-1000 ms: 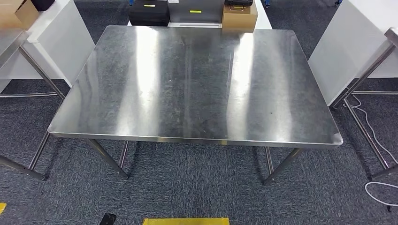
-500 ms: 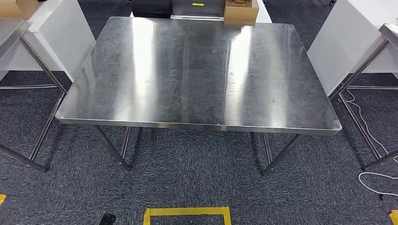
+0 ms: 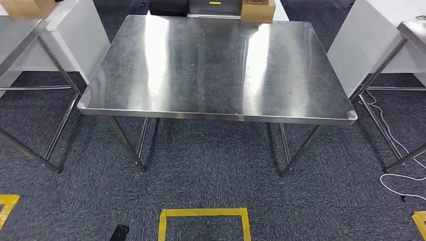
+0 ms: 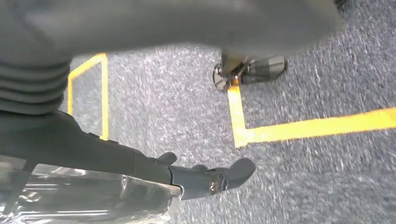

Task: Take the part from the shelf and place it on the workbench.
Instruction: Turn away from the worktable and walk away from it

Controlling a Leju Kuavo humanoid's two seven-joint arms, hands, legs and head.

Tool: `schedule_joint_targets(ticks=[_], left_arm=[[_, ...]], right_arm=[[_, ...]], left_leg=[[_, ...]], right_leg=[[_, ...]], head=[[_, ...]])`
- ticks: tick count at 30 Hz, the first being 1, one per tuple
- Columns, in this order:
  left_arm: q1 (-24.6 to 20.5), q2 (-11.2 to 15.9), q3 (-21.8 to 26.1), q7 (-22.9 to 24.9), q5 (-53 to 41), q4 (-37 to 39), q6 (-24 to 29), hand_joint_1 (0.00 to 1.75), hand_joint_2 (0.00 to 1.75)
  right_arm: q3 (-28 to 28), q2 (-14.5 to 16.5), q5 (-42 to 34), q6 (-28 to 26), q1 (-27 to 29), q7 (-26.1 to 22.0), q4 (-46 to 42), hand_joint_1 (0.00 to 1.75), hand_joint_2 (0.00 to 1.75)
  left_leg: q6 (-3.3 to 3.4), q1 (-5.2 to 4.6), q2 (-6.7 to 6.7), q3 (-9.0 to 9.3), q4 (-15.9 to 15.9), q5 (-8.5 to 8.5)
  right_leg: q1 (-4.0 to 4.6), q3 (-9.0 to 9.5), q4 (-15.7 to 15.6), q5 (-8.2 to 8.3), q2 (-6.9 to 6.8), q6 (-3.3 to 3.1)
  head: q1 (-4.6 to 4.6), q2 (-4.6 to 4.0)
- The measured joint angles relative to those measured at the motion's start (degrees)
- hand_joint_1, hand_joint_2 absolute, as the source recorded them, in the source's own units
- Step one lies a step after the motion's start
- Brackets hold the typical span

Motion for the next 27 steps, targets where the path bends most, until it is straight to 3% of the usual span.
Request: schedule_joint_targets(ticks=[1, 2, 3, 4, 5, 6, 7, 8, 9, 10, 11, 13, 14, 16, 17, 18, 20, 21, 22, 24, 25, 26, 27], left_arm=[[0.1, 0.0, 0.0, 0.0, -0.1, 0.0, 0.0, 0.0, 0.0], [0.3, 0.0, 0.0, 0.0, -0.2, 0.0, 0.1, 0.0, 0.0], [0.5, 0.0, 0.0, 0.0, -0.3, 0.0, 0.1, 0.0, 0.0], [0.5, 0.1, 0.0, -0.1, -0.5, 0.0, -0.1, 0.0, 0.0], [0.6, 0.2, -0.1, -0.3, -0.6, 0.0, -0.4, 0.0, 0.0], [0.6, 0.4, -0.1, -0.5, -0.7, 0.0, -0.7, 0.0, 0.0], [0.6, 0.6, -0.1, -0.7, -0.9, 0.0, -1.1, 0.0, 0.0], [0.6, 0.8, -0.1, -0.9, -1.0, 0.0, -1.4, 0.0, 0.0], [0.6, 1.0, -0.1, -0.9, -1.0, 0.0, -1.5, 0.0, 0.0], [0.6, 1.1, -0.1, -1.0, -1.0, 0.0, -1.6, 0.0, 0.0], [0.6, 1.2, -0.1, -1.0, -1.0, 0.0, -1.7, 0.0, 0.0], [0.5, 1.2, -0.1, -1.1, -0.7, 0.0, -1.7, 0.0, 0.0], [0.6, 1.2, -0.1, -1.2, -0.5, 0.0, -1.7, 0.0, 0.0], [1.0, 1.1, -0.1, -1.3, -0.2, 0.0, -1.6, 0.0, 0.0], [1.2, 1.1, -0.1, -1.4, -0.1, 0.0, -1.5, 0.0, 0.0], [1.3, 1.1, -0.1, -1.5, 0.0, 0.0, -1.5, 0.0, 0.0], [1.4, 1.1, 0.0, -1.6, 0.2, 0.0, -1.3, 0.0, 0.0], [1.4, 1.1, 0.0, -1.6, 0.2, 0.0, -1.3, 0.0, 0.0], [1.4, 1.1, 0.0, -1.6, 0.2, 0.0, -1.3, 0.0, 0.0], [1.4, 1.1, 0.0, -1.7, 0.2, 0.0, -1.2, 0.0, 0.0], [1.4, 1.1, 0.0, -1.7, 0.2, 0.0, -1.2, 0.0, 0.0], [1.4, 1.1, 0.0, -1.7, 0.2, 0.0, -1.2, 0.0, 0.0], [1.4, 1.1, 0.0, -1.7, 0.1, 0.0, -1.3, 0.0, 0.0]], right_arm=[[0.0, 0.0, 0.0, 0.0, 0.1, 0.0, 0.0, 0.0, 1.75], [0.0, 0.1, 0.0, 0.0, 0.2, 0.0, 0.0, 0.0, 1.75], [0.0, 0.1, -0.1, 0.0, 0.4, 0.1, 0.0, 0.0, 1.75], [0.1, 0.1, -0.1, 0.0, 0.6, 0.2, 0.0, 0.0, 1.75], [0.1, 0.2, -0.1, 0.0, 0.7, 0.2, 0.0, 0.0, 1.75], [0.2, 0.2, -0.2, 0.0, 0.8, 0.2, 0.0, 0.0, 1.75], [0.3, 0.3, -0.2, 0.1, 0.9, 0.2, 0.0, 0.0, 1.75], [0.4, 0.4, -0.2, 0.1, 0.9, 0.1, 0.0, 0.0, 1.31], [0.4, 0.5, -0.1, 0.1, 1.0, 0.0, 0.0, 0.0, 0.87], [0.5, 0.5, 0.0, 0.1, 1.0, -0.1, 0.0, 0.0, 0.87], [0.6, 0.5, 0.3, 0.0, 1.0, -0.2, 0.0, 0.0, 0.87], [1.0, 0.5, 1.1, 0.0, 0.9, -0.4, 0.0, 0.0, 1.75], [1.3, 0.5, 1.5, 0.0, 0.9, -0.4, 0.0, 0.0, 1.75], [1.8, 0.4, 1.9, 0.0, 1.1, -0.3, 0.0, 0.0, 1.75], [2.0, 0.3, 2.1, 0.0, 1.3, -0.2, 0.0, 0.0, 1.75], [2.1, 0.2, 2.1, 0.1, 1.4, -0.1, 0.0, 0.0, 1.75], [2.3, 0.2, 2.2, 0.2, 1.4, 0.1, 0.0, 0.0, 1.75], [2.4, 0.2, 2.2, 0.3, 1.4, 0.1, 0.0, 0.0, 1.75], [2.4, 0.2, 2.1, 0.4, 1.4, 0.1, 0.0, 0.0, 1.75], [2.4, 0.1, 2.0, 0.4, 1.3, 0.1, 0.0, 0.0, 1.75], [2.5, 0.1, 2.0, 0.3, 1.3, 0.1, 0.0, 0.0, 1.75], [2.6, 0.0, 2.0, 0.3, 1.2, 0.0, 0.0, 0.0, 1.75], [2.7, 0.0, 1.9, 0.2, 1.0, 0.0, 0.0, 0.0, 1.75]], left_leg=[[-0.35, 0.12, -0.12, -0.28, 0.0, -0.73], [-0.71, 0.21, -0.25, -0.66, 0.9, -2.96], [-1.11, 0.36, -0.37, -1.1, 3.0, -6.49], [-1.53, 0.46, -0.44, -1.45, 6.2, -10.53], [-1.89, 0.6, -0.44, -1.66, 10.0, -13.45], [-2.24, 0.76, -0.45, -1.63, 13.7, -14.65], [-2.56, 0.95, -0.45, -1.16, 16.3, -14.1], [-2.86, 1.19, -0.44, -0.01, 17.3, -12.49], [-3.18, 1.48, -0.44, 2.13, 16.3, -10.81], [-3.52, 1.8, -0.48, 5.09, 13.3, -10.35], [-3.71, 1.9, -0.58, 8.36, 9.2, -11.07], [-3.21, 1.78, -0.81, 12.49, 2.8, -13.93], [-2.59, 1.47, -0.88, 12.95, 1.4, -14.48], [-0.9, 1.2, -0.66, 11.83, 1.1, -13.68], [-0.01, 1.1, -0.48, 11.03, 0.9, -12.94], [0.75, 1.06, -0.32, 10.04, 0.8, -12.09], [1.47, 0.89, -0.17, 7.97, 0.9, -10.44], [1.49, 0.78, -0.1, 6.84, 0.9, -9.53], [1.45, 0.68, -0.01, 5.74, 0.9, -8.6], [1.24, 0.51, 0.13, 3.55, 1.0, -6.67], [1.08, 0.47, 0.15, 2.68, 1.0, -5.75], [0.83, 0.4, 0.13, 2.0, 1.1, -4.92], [0.52, 0.34, 0.18, 1.53, 1.0, -4.11]], right_leg=[[-0.32, -0.7, 0.0, 0.92, -0.1, -0.35], [-0.7, -1.54, -0.1, 1.94, -0.22, -0.76], [-1.06, -2.51, -0.2, 2.98, -0.35, -1.12], [-1.0, -3.54, -0.1, 3.91, -0.48, -1.34], [-1.01, -4.55, 0.0, 4.78, -0.58, -1.43], [-1.06, -5.65, 0.3, 5.62, -0.67, -1.33], [-1.15, -6.86, 0.7, 6.37, -0.75, -1.14], [-1.3, -8.14, 1.2, 7.01, -0.81, -0.88], [-1.49, -9.49, 1.9, 7.53, -0.84, -0.54], [-1.6, -10.68, 2.7, 7.92, -0.85, -0.15], [-1.62, -11.71, 3.5, 8.22, -0.87, 0.24], [-1.38, -13.0, 4.5, 9.06, -0.92, 1.18], [-1.26, -13.4, 4.6, 9.63, -0.93, 1.68], [-1.18, -14.17, 5.0, 9.93, -0.76, 2.39], [-1.26, -14.79, 6.0, 8.64, -0.62, 2.27], [-1.35, -15.66, 8.1, 6.3, -0.49, 1.9], [-1.53, -17.37, 14.7, 0.62, -0.34, 1.14], [-1.53, -17.74, 18.1, -0.91, -0.3, 1.29], [-1.53, -17.41, 20.5, -1.01, -0.27, 1.79], [-1.47, -14.13, 20.5, 1.67, -0.23, 3.0], [-1.4, -11.04, 17.5, 2.75, -0.19, 3.12], [-1.2, -6.94, 12.8, 2.65, -0.17, 2.73], [-0.92, -3.12, 7.3, 1.51, -0.1, 2.08]], head=[[0.04, 0.0], [-0.07, 0.0], [-0.18, 0.0], [-0.31, 0.0], [-0.41, 0.0], [-0.44, 0.0], [-0.44, 0.0], [-0.45, 0.0], [-0.47, 0.0], [-0.48, 0.0], [-0.55, 0.0], [-0.58, 0.0], [-0.55, 0.0], [-0.56, 0.0], [-0.47, 0.0], [-0.36, 0.0], [0.05, 0.0], [0.14, 0.0], [0.17, 0.0], [0.17, 0.0], [0.14, 0.0], [0.15, 0.0], [0.14, 0.0]])
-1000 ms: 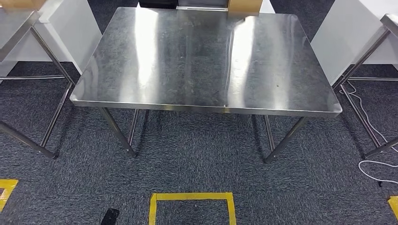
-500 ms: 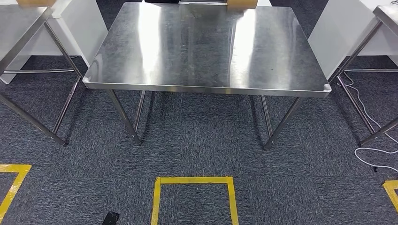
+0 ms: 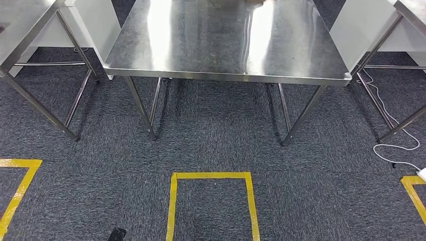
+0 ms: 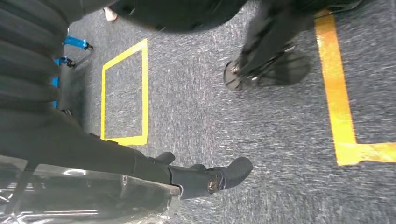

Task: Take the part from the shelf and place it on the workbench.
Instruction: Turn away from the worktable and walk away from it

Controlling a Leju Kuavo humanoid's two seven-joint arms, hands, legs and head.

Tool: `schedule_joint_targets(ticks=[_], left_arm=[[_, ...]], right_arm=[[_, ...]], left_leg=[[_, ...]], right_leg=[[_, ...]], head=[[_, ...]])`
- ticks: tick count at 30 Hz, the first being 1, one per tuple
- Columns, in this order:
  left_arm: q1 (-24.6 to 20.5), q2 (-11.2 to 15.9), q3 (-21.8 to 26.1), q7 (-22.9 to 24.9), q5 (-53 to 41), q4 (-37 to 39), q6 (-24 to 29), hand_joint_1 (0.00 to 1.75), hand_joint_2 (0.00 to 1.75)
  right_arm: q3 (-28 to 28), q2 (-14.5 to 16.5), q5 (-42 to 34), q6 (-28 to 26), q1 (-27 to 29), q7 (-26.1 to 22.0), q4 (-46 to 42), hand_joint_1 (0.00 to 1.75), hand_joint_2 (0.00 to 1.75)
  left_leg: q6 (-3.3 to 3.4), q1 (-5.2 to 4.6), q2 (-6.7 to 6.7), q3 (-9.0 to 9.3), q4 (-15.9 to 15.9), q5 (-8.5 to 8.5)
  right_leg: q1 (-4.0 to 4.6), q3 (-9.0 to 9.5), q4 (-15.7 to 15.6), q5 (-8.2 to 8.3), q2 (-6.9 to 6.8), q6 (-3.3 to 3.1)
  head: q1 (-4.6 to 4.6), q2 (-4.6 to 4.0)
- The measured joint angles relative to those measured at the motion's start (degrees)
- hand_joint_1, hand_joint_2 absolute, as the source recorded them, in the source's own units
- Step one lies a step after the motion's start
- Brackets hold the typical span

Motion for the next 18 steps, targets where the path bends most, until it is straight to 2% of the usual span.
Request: schedule_joint_targets(ticks=[1, 2, 3, 4, 5, 6, 8, 9, 10, 11, 12, 13, 14, 15, 16, 17, 18], left_arm=[[0.0, 0.0, 0.0, 0.0, 0.0, 0.0, -0.1, 0.0, 0.0], [-0.1, 0.0, 0.0, 0.0, -0.1, 0.0, -0.2, 0.0, 0.0], [0.0, 0.0, 0.0, 0.0, -0.3, 0.0, -0.3, 0.0, 0.0], [0.0, 0.1, 0.0, 0.0, -0.3, 0.0, -0.4, 0.0, 0.0], [0.1, 0.1, 0.0, 0.0, -0.4, 0.0, -0.4, 0.0, 0.0], [0.2, 0.1, 0.0, 0.1, -0.5, 0.0, -0.5, 0.0, 0.0], [0.4, 0.1, 0.0, 0.1, -0.5, 0.0, -0.5, 0.0, 0.0], [0.4, 0.2, 0.0, 0.1, -0.5, 0.0, -0.4, 0.0, 0.0], [0.4, 0.2, 0.0, 0.1, -0.5, 0.0, -0.4, 0.0, 0.0], [0.4, 0.2, 0.0, 0.1, -0.5, 0.0, -0.4, 0.0, 0.0], [0.4, 0.2, 0.0, 0.0, -0.5, 0.0, -0.4, 0.0, 0.0], [0.4, 0.2, 0.0, 0.0, -0.5, 0.0, -0.4, 0.0, 0.0], [0.3, 0.2, 0.0, 0.0, -0.5, 0.0, -0.4, 0.0, 0.0], [0.2, 0.2, 0.0, 0.0, -0.5, 0.0, -0.4, 0.0, 0.0], [0.1, 0.2, 0.0, 0.0, -0.5, 0.0, -0.4, 0.0, 0.0], [0.0, 0.2, 0.0, 0.0, -0.5, 0.0, -0.4, 0.0, 0.0], [0.0, 0.2, 0.0, 0.0, -0.5, 0.0, -0.4, 0.0, 0.0]], right_arm=[[0.1, 0.0, -0.1, -0.1, -0.2, -0.1, 0.0, 0.0, 1.75], [0.2, 0.0, -0.2, -0.2, -0.4, -0.1, 0.0, 0.0, 1.75], [0.2, 0.0, -0.4, -0.2, -0.4, -0.1, 0.0, 0.0, 1.75], [0.2, 0.0, -0.5, -0.2, -0.4, -0.1, 0.0, 0.0, 1.75], [0.2, 0.0, -0.6, -0.2, -0.2, -0.1, 0.0, 0.0, 1.75], [0.2, 0.1, -0.6, -0.3, 0.0, -0.1, 0.0, 0.0, 1.75], [0.2, 0.1, -0.7, -0.3, 0.2, -0.2, 0.0, 0.0, 1.75], [0.2, 0.1, -0.7, -0.3, 0.2, -0.3, 0.0, 0.0, 1.75], [0.2, 0.1, -0.7, -0.3, 0.2, -0.3, 0.0, 0.0, 1.75], [0.2, 0.1, -0.7, -0.3, 0.2, -0.3, 0.0, 0.0, 1.75], [0.2, 0.1, -0.8, -0.3, 0.2, -0.4, 0.0, 0.0, 1.75], [0.2, 0.2, -0.8, -0.3, 0.2, -0.4, 0.0, 0.0, 1.75], [0.2, 0.2, -0.8, -0.3, 0.2, -0.4, 0.0, 0.0, 1.75], [0.2, 0.2, -0.9, -0.3, 0.2, -0.4, 0.0, 0.0, 1.75], [0.2, 0.2, -0.9, -0.3, 0.1, -0.4, 0.0, 0.0, 1.75], [0.2, 0.2, -0.9, -0.3, 0.0, -0.4, 0.0, 0.0, 1.75], [0.2, 0.2, -0.9, -0.3, 0.0, -0.4, 0.0, 0.0, 1.75]], left_leg=[[-0.34, 0.0, 0.1, -0.22, -0.3, 0.91], [-0.72, 0.03, 0.21, -0.35, -0.7, 1.84], [-1.09, 0.07, 0.32, -0.48, -1.2, 2.86], [-1.42, 0.21, 0.25, -0.75, -1.5, 3.11], [-1.68, 0.31, 0.14, -1.18, -0.9, 1.84], [-1.91, 0.4, 0.01, -1.71, 0.7, -0.76], [-2.36, 0.6, -0.19, -2.93, 7.3, -7.84], [-2.66, 0.69, -0.27, -3.28, 11.3, -9.99], [-2.96, 0.8, -0.34, -3.22, 14.4, -10.58], [-3.2, 0.95, -0.37, -2.45, 16.0, -9.75], [-3.38, 1.14, -0.37, -0.7, 15.6, -8.22], [-3.47, 1.33, -0.37, 2.0, 13.2, -6.98], [-3.48, 1.46, -0.41, 5.48, 9.4, -6.79], [-3.36, 1.5, -0.51, 8.62, 5.3, -7.6], [-3.14, 1.43, -0.6, 10.8, 2.1, -8.79], [-2.81, 1.26, -0.67, 11.8, 0.1, -9.76], [-2.27, 1.09, -0.7, 11.64, -0.8, -9.94]], right_leg=[[0.33, 2.72, -4.4, -1.22, 0.07, -0.64], [0.67, 4.17, -7.3, -2.02, 0.12, -1.14], [0.78, 4.05, -8.4, -1.92, 0.17, -1.45], [0.53, 3.38, -8.2, -1.14, 0.04, -1.8], [0.21, 2.67, -8.2, -0.29, -0.11, -2.43], [-0.12, 1.89, -8.3, 0.65, -0.31, -3.05], [-0.26, 0.0, -8.2, 2.43, -0.62, -3.93], [-0.2, -0.99, -8.1, 3.28, -0.73, -3.95], [-0.17, -2.04, -7.9, 4.05, -0.8, -3.85], [-0.2, -3.16, -7.5, 4.73, -0.85, -3.64], [-0.29, -4.35, -6.9, 5.3, -0.88, -3.39], [-0.39, -5.54, -6.1, 5.73, -0.89, -3.09], [-0.41, -6.7, -5.3, 6.04, -0.88, -2.77], [-0.35, -7.66, -4.4, 6.29, -0.89, -2.45], [-0.25, -8.42, -3.8, 6.64, -0.92, -2.03], [-0.14, -9.03, -3.4, 7.11, -0.95, -1.59], [-0.02, -9.5, -3.4, 7.75, -0.98, -1.07]], head=[[-0.07, 0.0], [-0.05, 0.0], [-0.08, 0.0], [-0.11, -0.01], [-0.13, -0.01], [-0.3, -0.01], [-0.57, 0.0], [-0.65, 0.0], [-0.66, 0.0], [-0.67, 0.0], [-0.68, 0.0], [-0.71, 0.0], [-0.74, 0.0], [-0.71, 0.0], [-0.71, 0.0], [-0.68, 0.0], [-0.64, 0.0]])
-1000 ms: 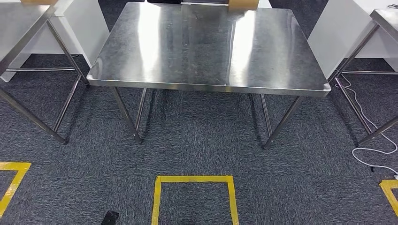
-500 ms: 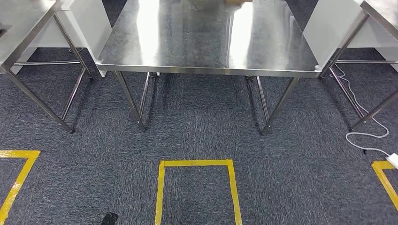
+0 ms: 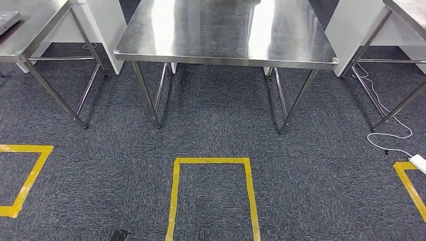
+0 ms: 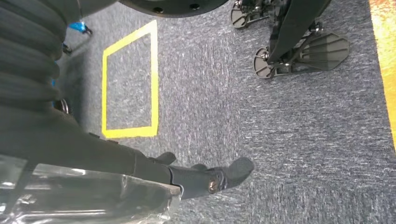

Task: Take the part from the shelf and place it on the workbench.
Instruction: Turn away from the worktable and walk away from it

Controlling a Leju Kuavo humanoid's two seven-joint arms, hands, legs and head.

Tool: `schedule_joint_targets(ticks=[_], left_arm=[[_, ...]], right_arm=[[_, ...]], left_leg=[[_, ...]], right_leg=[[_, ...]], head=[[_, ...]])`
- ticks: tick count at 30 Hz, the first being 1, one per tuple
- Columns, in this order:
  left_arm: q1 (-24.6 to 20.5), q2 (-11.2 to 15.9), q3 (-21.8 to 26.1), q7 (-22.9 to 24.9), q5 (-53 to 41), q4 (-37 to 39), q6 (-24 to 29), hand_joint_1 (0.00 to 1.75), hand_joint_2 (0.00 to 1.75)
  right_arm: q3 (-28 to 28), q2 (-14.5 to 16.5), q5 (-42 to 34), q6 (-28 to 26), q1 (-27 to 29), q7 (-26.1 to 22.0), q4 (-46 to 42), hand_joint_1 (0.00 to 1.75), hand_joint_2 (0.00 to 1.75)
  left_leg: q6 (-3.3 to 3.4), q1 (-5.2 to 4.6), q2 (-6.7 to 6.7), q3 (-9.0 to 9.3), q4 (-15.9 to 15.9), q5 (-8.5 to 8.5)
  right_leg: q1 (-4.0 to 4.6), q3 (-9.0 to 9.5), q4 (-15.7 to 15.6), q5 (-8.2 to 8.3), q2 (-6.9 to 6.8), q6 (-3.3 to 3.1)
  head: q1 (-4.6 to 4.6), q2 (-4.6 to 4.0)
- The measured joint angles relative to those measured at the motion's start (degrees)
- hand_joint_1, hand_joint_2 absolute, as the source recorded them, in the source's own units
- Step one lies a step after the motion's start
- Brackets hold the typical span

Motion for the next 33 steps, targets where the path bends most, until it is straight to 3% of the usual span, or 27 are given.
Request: schedule_joint_targets(ticks=[2, 3, 4, 6, 7, 8, 9, 10, 11, 13, 14, 15, 16, 17, 18, 19, 21, 22, 23, 24, 25, 27, 29, 31, 33], left_arm=[[0.0, -0.1, 0.0, 0.0, 0.0, 0.0, 0.0, 0.0, 0.0], [0.1, -0.1, 0.0, 0.0, 0.0, 0.0, 0.0, 0.0, 0.0], [0.0, -0.1, 0.0, 0.0, -0.1, 0.0, 0.0, 0.0, 0.0], [0.0, -0.1, 0.0, 0.1, -0.3, 0.0, -0.1, 0.0, 0.0], [0.0, -0.1, 0.0, 0.1, -0.4, 0.0, -0.2, 0.0, 0.0], [-0.1, -0.1, 0.0, 0.2, -0.5, 0.0, -0.3, 0.0, 0.0], [-0.2, -0.2, 0.0, 0.3, -0.6, 0.0, -0.4, 0.0, 0.0], [-0.2, -0.2, 0.0, 0.4, -0.6, 0.0, -0.4, 0.0, 0.0], [-0.3, -0.2, 0.0, 0.4, -0.6, 0.0, -0.4, 0.0, 0.0], [-0.5, -0.2, 0.0, 0.5, -0.7, 0.0, -0.3, 0.0, 0.0], [-0.6, -0.2, 0.0, 0.6, -0.7, -0.1, -0.3, 0.0, 0.0], [-0.7, -0.2, 0.0, 0.6, -0.7, -0.1, -0.2, 0.0, 0.0], [-0.7, -0.2, 0.0, 0.6, -0.8, -0.1, -0.2, 0.0, 0.0], [-0.7, -0.1, 0.0, 0.7, -0.9, -0.1, -0.3, 0.0, 0.0], [-0.6, -0.1, 0.0, 0.7, -1.0, -0.1, -0.3, 0.0, 0.0], [-0.6, -0.1, 0.0, 0.8, -1.1, -0.1, -0.3, 0.0, 0.0], [-0.6, 0.0, 0.0, 0.8, -1.2, -0.1, -0.3, 0.0, 0.0], [-0.6, 0.0, 0.0, 0.8, -1.2, -0.1, -0.3, 0.0, 0.0], [-0.6, 0.0, 0.0, 0.8, -1.2, -0.1, -0.3, 0.0, 0.0], [-0.6, 0.0, 0.0, 0.9, -1.3, -0.1, -0.3, 0.0, 0.0], [-0.7, 0.0, 0.0, 0.9, -1.3, -0.1, -0.3, 0.0, 0.0], [-0.8, 0.0, 0.0, 1.0, -1.4, -0.1, -0.3, 0.0, 0.0], [-1.0, 0.1, 0.0, 1.1, -1.6, -0.2, -0.2, 0.0, 0.0], [-1.1, 0.1, -0.1, 1.1, -1.7, -0.2, -0.2, 0.0, 0.0], [-1.2, 0.1, -0.1, 1.1, -1.8, -0.2, -0.2, 0.0, 0.0]], right_arm=[[0.0, -0.1, 0.0, 0.0, 0.1, 0.0, 0.0, 0.0, 1.75], [0.0, -0.1, 0.0, 0.0, 0.2, 0.0, 0.0, 0.0, 1.75], [0.0, -0.1, -0.1, 0.0, 0.3, 0.0, 0.0, 0.0, 1.75], [0.0, -0.1, -0.3, 0.0, 0.3, 0.1, 0.0, 0.0, 1.75], [0.0, 0.0, -0.4, 0.0, 0.3, 0.1, 0.0, 0.0, 1.75], [0.0, 0.0, -0.5, 0.0, 0.2, 0.0, 0.0, 0.0, 1.75], [0.0, -0.1, -0.5, 0.0, 0.2, 0.0, 0.0, 0.0, 1.75], [0.0, -0.1, -0.5, 0.0, 0.2, 0.0, 0.0, 0.0, 1.75], [0.0, -0.2, -0.6, 0.0, 0.1, 0.0, 0.0, 0.0, 1.75], [0.0, -0.2, -0.6, 0.0, -0.2, -0.1, 0.0, 0.0, 1.75], [0.0, -0.2, -0.7, 0.1, -0.3, -0.3, 0.0, 0.0, 1.75], [0.0, -0.2, -0.8, 0.1, -0.4, -0.4, 0.0, 0.0, 1.75], [0.0, -0.2, -0.9, 0.1, -0.4, -0.4, 0.0, 0.0, 1.75], [0.0, -0.2, -1.0, 0.2, -0.3, -0.5, 0.0, 0.0, 1.75], [0.0, -0.2, -1.0, 0.2, -0.2, -0.5, 0.0, 0.0, 1.75], [0.0, -0.2, -1.1, 0.3, -0.1, -0.5, 0.0, 0.0, 1.75], [0.0, -0.3, -1.2, 0.4, 0.0, -0.5, 0.0, 0.0, 1.75], [0.0, -0.3, -1.2, 0.5, 0.0, -0.5, 0.0, 0.0, 1.75], [0.0, -0.3, -1.2, 0.5, 0.0, -0.5, 0.0, 0.0, 1.75], [0.0, -0.3, -1.2, 0.6, 0.0, -0.5, 0.0, 0.0, 1.75], [0.0, -0.3, -1.3, 0.6, 0.0, -0.5, 0.0, 0.0, 1.75], [0.0, -0.2, -1.4, 0.7, 0.0, -0.5, 0.0, 0.0, 1.75], [0.0, -0.1, -1.6, 0.7, -0.1, -0.5, 0.0, 0.0, 1.75], [0.0, -0.1, -1.6, 0.8, -0.1, -0.6, 0.0, 0.0, 1.75], [0.0, -0.1, -1.6, 0.8, -0.1, -0.6, 0.0, 0.0, 1.75]], left_leg=[[1.34, -0.05, 0.27, -1.38, -0.4, 1.16], [2.0, -0.02, 0.41, -2.2, -0.6, 1.97], [2.41, 0.01, 0.55, -3.17, -0.6, 2.8], [2.65, -0.15, 0.68, -5.23, -0.6, 4.48], [2.56, -0.2, 0.79, -6.36, -0.6, 5.38], [2.44, -0.21, 0.9, -7.41, -0.5, 6.29], [2.26, -0.19, 1.0, -8.46, -0.5, 7.19], [2.02, -0.15, 1.05, -9.46, -0.4, 8.09], [1.69, -0.18, 1.06, -10.29, -0.4, 8.95], [0.91, -0.32, 1.06, -11.4, -0.4, 10.6], [0.57, -0.41, 1.08, -11.57, -0.6, 11.42], [0.28, -0.4, 1.08, -11.64, -0.9, 12.22], [0.01, -0.29, 1.07, -11.71, -1.1, 12.73], [-0.21, -0.13, 1.01, -11.94, -0.9, 12.11], [-0.38, 0.01, 0.93, -12.32, 0.3, 10.15], [-0.52, 0.12, 0.83, -12.85, 2.6, 7.12], [-0.66, 0.13, 0.67, -14.05, 9.8, 0.79], [-0.69, 0.13, 0.63, -14.3, 13.3, -0.59], [-0.65, 0.11, 0.62, -13.97, 15.6, -0.58], [-0.5, 0.09, 0.62, -12.74, 16.0, 0.58], [-0.23, 0.04, 0.6, -10.54, 14.4, 2.1], [0.54, -0.15, 0.46, -4.68, 7.1, 2.94], [1.02, -0.53, 0.34, -1.14, 1.5, 1.65], [1.35, -0.75, 0.39, -0.96, -0.3, 1.63], [2.06, -0.6, 0.62, -1.82, -1.2, 2.76]], right_leg=[[-0.02, -0.92, 0.5, -0.06, 0.15, 0.62], [-0.09, -1.57, 1.7, -1.57, 0.32, 0.54], [-0.26, -2.43, 4.0, -4.15, 0.48, 0.26], [-0.49, -4.0, 10.8, -9.39, 0.68, 0.02], [-0.58, -4.22, 13.9, -10.47, 0.69, 0.41], [-0.67, -3.71, 15.9, -10.04, 0.71, 1.12], [-0.76, -2.38, 16.2, -8.62, 0.72, 1.95], [-0.88, -0.02, 14.5, -7.04, 0.73, 2.59], [-1.02, 3.44, 10.7, -6.34, 0.78, 2.85], [-0.71, 10.45, 0.8, -7.93, 1.02, 2.09], [-0.48, 12.34, -2.6, -8.97, 1.13, 1.46], [-0.14, 12.79, -4.1, -9.4, 1.17, 0.87], [-0.34, 12.13, -3.9, -9.01, 1.1, 0.25], [-0.49, 11.62, -3.7, -8.43, 0.92, -0.35], [-0.59, 11.02, -3.6, -7.8, 0.73, -1.1], [-0.69, 10.37, -3.5, -7.1, 0.53, -1.81], [-0.18, 8.81, -3.4, -5.74, 0.29, -2.66], [0.07, 7.91, -3.3, -5.1, 0.25, -2.79], [0.3, 7.05, -3.1, -4.52, 0.23, -2.8], [0.47, 6.13, -2.7, -4.02, 0.23, -2.72], [0.58, 5.23, -2.2, -3.62, 0.25, -2.6], [0.73, 3.7, -1.0, -3.07, 0.27, -2.19], [0.76, 2.75, -0.4, -2.49, 0.17, -1.51], [0.78, 2.07, -0.3, -1.7, 0.06, -0.67], [0.75, 1.15, 0.9, -2.67, 0.24, -0.29]], head=[[-0.03, 0.0], [0.12, 0.0], [0.27, 0.0], [0.59, 0.0], [0.59, 0.0], [0.6, 0.0], [0.6, 0.0], [0.61, 0.0], [0.62, 0.0], [0.52, 0.0], [0.45, 0.0], [0.36, 0.0], [0.24, 0.0], [0.19, 0.0], [0.1, 0.0], [0.02, 0.0], [-0.08, 0.0], [-0.11, 0.0], [-0.11, 0.0], [-0.13, 0.0], [-0.14, 0.0], [-0.13, 0.0], [-0.12, 0.0], [-0.11, 0.0], [-0.02, 0.0]])
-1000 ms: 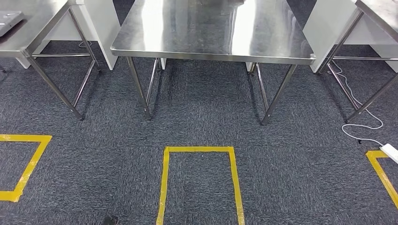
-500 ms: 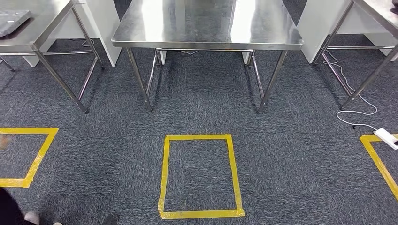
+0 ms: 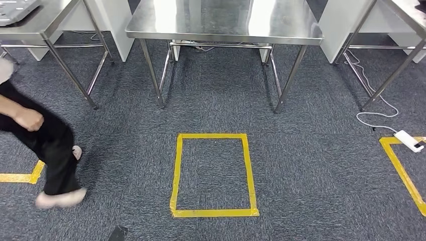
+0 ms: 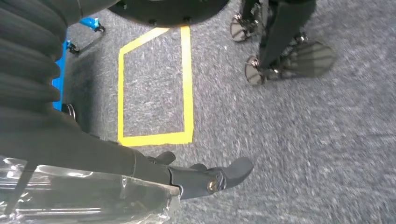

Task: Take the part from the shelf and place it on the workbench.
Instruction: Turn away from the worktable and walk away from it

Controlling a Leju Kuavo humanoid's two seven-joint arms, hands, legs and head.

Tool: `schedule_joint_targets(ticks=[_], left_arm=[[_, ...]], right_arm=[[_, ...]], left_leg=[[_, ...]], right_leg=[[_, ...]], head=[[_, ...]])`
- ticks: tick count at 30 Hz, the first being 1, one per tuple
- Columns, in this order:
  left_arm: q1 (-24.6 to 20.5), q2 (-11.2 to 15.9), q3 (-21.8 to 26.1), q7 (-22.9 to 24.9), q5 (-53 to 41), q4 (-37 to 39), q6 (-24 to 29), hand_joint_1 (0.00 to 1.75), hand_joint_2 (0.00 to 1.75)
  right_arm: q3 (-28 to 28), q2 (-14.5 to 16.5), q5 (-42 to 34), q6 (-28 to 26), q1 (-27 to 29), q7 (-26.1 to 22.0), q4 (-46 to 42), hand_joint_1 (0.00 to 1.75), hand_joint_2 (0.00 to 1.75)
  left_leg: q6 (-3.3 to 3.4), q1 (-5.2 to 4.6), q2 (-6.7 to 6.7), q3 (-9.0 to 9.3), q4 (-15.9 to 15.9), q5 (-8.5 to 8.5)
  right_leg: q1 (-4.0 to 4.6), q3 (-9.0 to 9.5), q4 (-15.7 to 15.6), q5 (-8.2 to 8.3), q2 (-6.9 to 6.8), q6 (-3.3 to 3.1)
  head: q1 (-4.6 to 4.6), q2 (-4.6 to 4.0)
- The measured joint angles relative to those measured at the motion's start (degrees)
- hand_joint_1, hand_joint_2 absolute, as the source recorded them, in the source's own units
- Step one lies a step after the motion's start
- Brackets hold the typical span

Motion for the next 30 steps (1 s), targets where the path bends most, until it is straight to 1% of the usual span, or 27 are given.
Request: schedule_joint_targets(ticks=[1, 3, 4, 5, 6, 7, 8, 9, 10, 11, 12, 13, 14, 15, 16, 18, 19, 20, 21, 22, 23, 24, 25, 26, 27, 29, 30], left_arm=[[0.0, 0.0, 0.0, 0.0, 0.0, 0.0, 0.0, 0.0, 0.0], [-0.1, 0.0, 0.0, -0.1, 0.0, 0.0, -0.1, 0.0, 0.0], [-0.1, -0.1, 0.0, -0.1, 0.0, 0.0, -0.1, 0.0, 0.0], [-0.1, -0.1, 0.0, -0.2, 0.0, 0.0, -0.2, 0.0, 0.0], [-0.1, -0.1, 0.0, -0.2, 0.0, 0.0, -0.2, 0.0, 0.0], [-0.1, -0.2, 0.0, -0.2, -0.1, 0.0, -0.1, 0.0, 0.0], [-0.1, -0.2, 0.0, -0.2, -0.1, 0.0, -0.1, 0.0, 0.0], [-0.1, -0.2, 0.0, -0.2, -0.1, 0.0, -0.1, 0.0, 0.0], [0.0, -0.2, 0.0, -0.3, -0.2, 0.0, -0.1, 0.0, 0.0], [0.1, -0.2, 0.0, -0.3, -0.2, 0.0, 0.0, 0.0, 0.0], [0.1, -0.2, 0.0, -0.3, -0.3, 0.0, 0.0, 0.0, 0.0], [0.1, -0.2, 0.0, -0.3, -0.4, 0.0, 0.0, 0.0, 0.0], [0.0, -0.2, 0.0, -0.3, -0.5, 0.0, -0.1, 0.0, 0.0], [0.0, -0.2, 0.0, -0.3, -0.6, 0.0, -0.1, 0.0, 0.0], [0.0, -0.2, 0.0, -0.3, -0.7, 0.0, -0.1, 0.0, 0.0], [0.1, -0.2, 0.0, -0.2, -0.7, 0.0, -0.1, 0.0, 0.0], [0.1, -0.2, 0.0, -0.1, -0.7, 0.0, -0.1, 0.0, 0.0], [0.1, -0.2, 0.0, 0.0, -0.7, 0.0, -0.1, 0.0, 0.0], [0.1, -0.2, 0.0, 0.1, -0.8, 0.0, -0.1, 0.0, 0.0], [0.1, -0.2, 0.0, 0.2, -0.8, 0.0, -0.1, 0.0, 0.0], [0.1, -0.2, -0.1, 0.2, -0.8, 0.0, -0.1, 0.0, 0.0], [0.1, -0.1, -0.1, 0.3, -0.8, 0.0, -0.1, 0.0, 0.0], [0.2, 0.0, -0.1, 0.3, -0.9, 0.0, -0.2, 0.0, 0.0], [0.3, 0.1, -0.1, 0.4, -0.9, 0.0, -0.2, 0.0, 0.0], [0.3, 0.1, -0.1, 0.6, -1.0, 0.0, -0.2, 0.0, 0.0], [0.2, 0.1, -0.1, 0.8, -1.0, 0.0, -0.2, 0.0, 0.0], [0.1, 0.1, -0.1, 0.8, -1.0, 0.0, -0.2, 0.0, 0.0]], right_arm=[[0.0, 0.0, 0.0, 0.0, 0.1, 0.0, 0.0, 0.0, 1.75], [0.0, 0.0, 0.0, 0.0, 0.0, 0.0, 0.0, 0.0, 1.75], [0.0, 0.0, 0.0, 0.0, 0.0, 0.0, 0.0, 0.0, 1.75], [0.0, -0.1, 0.0, 0.0, 0.0, 0.0, 0.0, 0.0, 1.75], [0.0, -0.1, 0.0, 0.0, 0.1, 0.0, 0.0, 0.0, 1.75], [0.0, -0.2, 0.0, 0.0, 0.1, 0.0, 0.0, 0.0, 1.75], [0.0, -0.3, 0.0, 0.0, 0.0, 0.0, 0.0, 0.0, 1.75], [0.0, -0.2, -0.1, 0.0, -0.1, 0.0, 0.0, 0.0, 1.75], [0.0, -0.3, -0.3, 0.0, -0.3, 0.0, 0.0, 0.0, 1.75], [0.0, -0.2, -0.4, 0.0, -0.5, 0.0, 0.0, 0.0, 1.75], [0.0, -0.2, -0.6, 0.0, -0.7, 0.1, 0.0, 0.0, 1.75], [0.0, -0.2, -0.7, 0.0, -0.7, 0.1, 0.0, 0.0, 1.75], [0.0, -0.2, -0.7, 0.0, -0.6, 0.2, 0.0, 0.0, 1.75], [0.0, -0.2, -0.8, -0.1, -0.4, 0.3, 0.0, 0.0, 1.75], [0.0, -0.2, -0.9, -0.1, -0.3, 0.4, 0.0, 0.0, 1.75], [0.0, -0.2, -0.9, -0.2, -0.1, 0.4, 0.0, 0.0, 1.75], [0.0, -0.2, -1.0, -0.2, 0.0, 0.4, 0.0, 0.0, 1.75], [0.0, -0.2, -0.9, -0.2, 0.1, 0.4, 0.0, 0.0, 1.75], [0.0, -0.2, -0.9, -0.2, 0.2, 0.4, 0.0, 0.0, 1.75], [0.0, -0.2, -0.9, -0.2, 0.3, 0.5, 0.0, 0.0, 1.75], [0.0, -0.2, -0.9, -0.2, 0.4, 0.5, 0.0, 0.0, 1.75], [0.0, -0.1, -0.9, -0.1, 0.4, 0.6, 0.0, 0.0, 1.75], [0.0, 0.0, -0.8, -0.1, 0.3, 0.6, 0.0, 0.0, 1.75], [0.0, 0.1, -0.7, 0.0, 0.2, 0.7, 0.1, 0.0, 1.75], [0.0, 0.1, -0.7, 0.0, 0.1, 0.7, 0.1, 0.0, 1.75], [0.0, 0.1, -0.6, 0.1, 0.0, 0.8, 0.1, 0.0, 1.75], [0.0, 0.0, -0.6, 0.1, 0.1, 0.8, 0.1, 0.0, 1.75]], left_leg=[[0.38, 0.14, 0.11, -0.68, -0.3, 0.73], [0.64, 0.11, 0.17, -2.32, -0.4, 1.91], [0.53, 0.13, 0.21, -3.19, -0.3, 2.52], [0.36, 0.18, 0.28, -4.07, -0.3, 3.17], [0.12, 0.28, 0.38, -4.98, -0.3, 3.87], [-0.15, 0.41, 0.64, -5.83, -0.2, 4.53], [-0.49, 0.51, 0.89, -6.5, -0.1, 5.12], [-0.86, 0.51, 1.16, -7.02, 0.1, 5.61], [-1.27, 0.4, 1.53, -7.31, 0.3, 6.01], [-1.66, 0.27, 1.91, -7.4, 0.5, 6.36], [-1.95, 0.19, 2.39, -7.43, 0.7, 6.68], [-2.27, 0.32, 2.98, -7.38, 0.7, 7.01], [-2.54, 0.6, 3.22, -7.44, 0.8, 6.95], [-2.76, 0.88, 2.97, -7.73, 1.5, 6.08], [-2.96, 1.09, 2.34, -8.39, 3.3, 4.28], [-3.05, 1.15, 0.63, -10.73, 10.2, -0.97], [-3.03, 1.11, 0.18, -11.85, 14.0, -3.01], [-2.95, 1.06, -0.02, -12.34, 16.5, -3.96], [-2.76, 0.99, -0.1, -11.88, 17.1, -3.78], [-2.44, 0.87, -0.29, -10.36, 15.5, -2.64], [-1.97, 0.75, -0.89, -8.0, 12.1, -0.99], [-1.32, 0.69, -2.33, -5.51, 8.3, 0.2], [-0.88, 0.62, -3.64, -3.57, 5.1, 1.13], [-0.55, 0.47, -4.65, -2.38, 3.1, 1.53], [-0.39, 0.29, -5.07, -1.97, 2.2, 1.48], [-0.38, 0.07, -3.6, -1.53, 0.8, 1.72], [-0.24, 0.15, -2.83, -1.11, -0.4, 1.86]], right_leg=[[-0.07, -0.8, 1.7, -1.77, 0.14, -0.07], [-0.59, -2.83, 7.9, -6.48, 0.39, -0.21], [-0.89, -3.65, 11.3, -7.8, 0.43, 0.12], [-1.16, -3.99, 13.9, -7.88, 0.46, 0.8], [-1.45, -3.55, 15.0, -6.6, 0.47, 1.77], [-1.76, -2.16, 14.1, -4.69, 0.38, 2.77], [-2.09, 0.17, 11.4, -3.13, -0.08, 3.57], [-2.23, 3.36, 7.0, -2.63, -0.92, 4.03], [-2.07, 6.18, 2.4, -3.31, -1.67, 3.78], [-1.88, 8.16, -1.1, -4.37, -2.23, 3.21], [-1.59, 9.16, -3.1, -5.27, -2.28, 2.5], [-1.44, 9.05, -3.7, -5.57, -1.84, 1.64], [-1.63, 8.8, -3.5, -5.3, -1.42, 0.97], [-1.68, 8.53, -3.4, -4.95, -1.01, 0.25], [-1.7, 8.18, -3.5, -4.53, -0.66, -0.52], [-1.37, 7.26, -3.4, -3.71, 0.08, -1.69], [-1.1, 6.8, -3.4, -3.37, 0.53, -2.02], [-0.84, 6.42, -3.3, -3.11, 1.05, -2.15], [-0.6, 6.22, -3.2, -2.89, 1.65, -2.18], [-0.42, 6.17, -3.1, -2.75, 2.26, -2.15], [-0.29, 6.2, -3.0, -2.66, 2.9, -2.1], [-0.24, 5.98, -2.9, -2.58, 3.48, -2.03], [-0.26, 5.69, -2.8, -2.46, 4.08, -1.83], [-0.41, 5.4, -2.7, -2.3, 4.69, -1.56], [-0.65, 5.0, -2.7, -2.09, 5.32, -1.2], [-0.76, 4.58, -2.7, -1.77, 6.31, -0.51], [-0.67, 4.02, -2.2, -1.99, 5.76, -0.28]], head=[[0.16, 0.0], [0.44, 0.0], [0.55, 0.0], [0.58, 0.0], [0.61, 0.0], [0.62, 0.0], [0.64, 0.0], [0.75, 0.0], [0.81, 0.0], [0.83, 0.0], [0.81, 0.0], [0.73, 0.0], [0.69, 0.0], [0.7, 0.0], [0.67, 0.0], [0.56, 0.0], [0.5, 0.0], [0.49, 0.0], [0.49, 0.0], [0.49, 0.0], [0.48, 0.0], [0.56, 0.0], [0.64, 0.0], [0.66, 0.0], [0.66, 0.0], [0.51, 0.0], [0.54, 0.0]])
